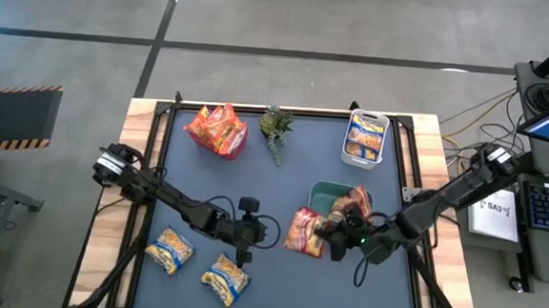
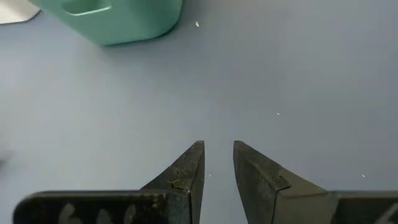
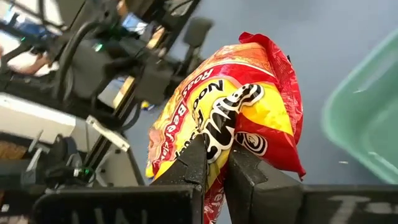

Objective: Sort Maruchan noodles
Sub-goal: Put the red noodle pack into the green bin

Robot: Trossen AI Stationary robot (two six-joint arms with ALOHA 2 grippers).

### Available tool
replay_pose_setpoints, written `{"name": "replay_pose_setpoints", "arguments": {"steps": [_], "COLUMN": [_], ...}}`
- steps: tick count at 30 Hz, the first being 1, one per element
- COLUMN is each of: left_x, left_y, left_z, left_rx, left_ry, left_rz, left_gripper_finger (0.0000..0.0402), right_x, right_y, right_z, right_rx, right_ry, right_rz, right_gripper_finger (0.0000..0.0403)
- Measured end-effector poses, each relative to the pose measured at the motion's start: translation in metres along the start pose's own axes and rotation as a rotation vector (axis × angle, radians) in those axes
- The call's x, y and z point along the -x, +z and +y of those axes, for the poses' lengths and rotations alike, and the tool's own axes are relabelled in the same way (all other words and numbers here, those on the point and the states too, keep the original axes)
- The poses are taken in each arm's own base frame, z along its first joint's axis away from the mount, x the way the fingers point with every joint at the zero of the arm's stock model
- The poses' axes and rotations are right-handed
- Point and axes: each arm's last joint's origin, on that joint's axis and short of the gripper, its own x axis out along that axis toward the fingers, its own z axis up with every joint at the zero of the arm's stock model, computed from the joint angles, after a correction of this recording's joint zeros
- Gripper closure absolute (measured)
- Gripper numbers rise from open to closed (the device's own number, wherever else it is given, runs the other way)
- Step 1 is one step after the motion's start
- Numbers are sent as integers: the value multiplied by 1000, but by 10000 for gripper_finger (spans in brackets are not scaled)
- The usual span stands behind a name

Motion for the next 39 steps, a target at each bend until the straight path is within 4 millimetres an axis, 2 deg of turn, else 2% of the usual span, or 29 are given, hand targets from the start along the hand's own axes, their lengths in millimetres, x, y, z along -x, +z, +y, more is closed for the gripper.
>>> {"name": "replay_pose_setpoints", "arguments": {"steps": [6, 12, 16, 20, 32, 39], "left_x": [0, 0, 0, 0, 0, 0], "left_y": [0, 0, 0, 1, 1, 1], "left_z": [0, 0, 0, 0, 0, 0], "left_rx": [1, 1, 2, 3, 5, 6], "left_ry": [1, 2, 2, 2, 2, 2], "left_rz": [-3, -3, -4, -6, -12, -12], "left_gripper_finger": [333, 333, 333, 333, 333, 333], "right_x": [20, 36, 39, 29, -3, -12], "right_y": [33, 65, 73, 79, 94, 101], "right_z": [-4, -4, -10, -13, -25, -22], "right_rx": [-6, 22, 19, 5, 30, 51], "right_ry": [-177, -562, -788, -822, -847, -799], "right_rz": [41, 132, 197, 292, 401, 384], "right_gripper_finger": [380, 380, 380, 381, 381, 381]}}
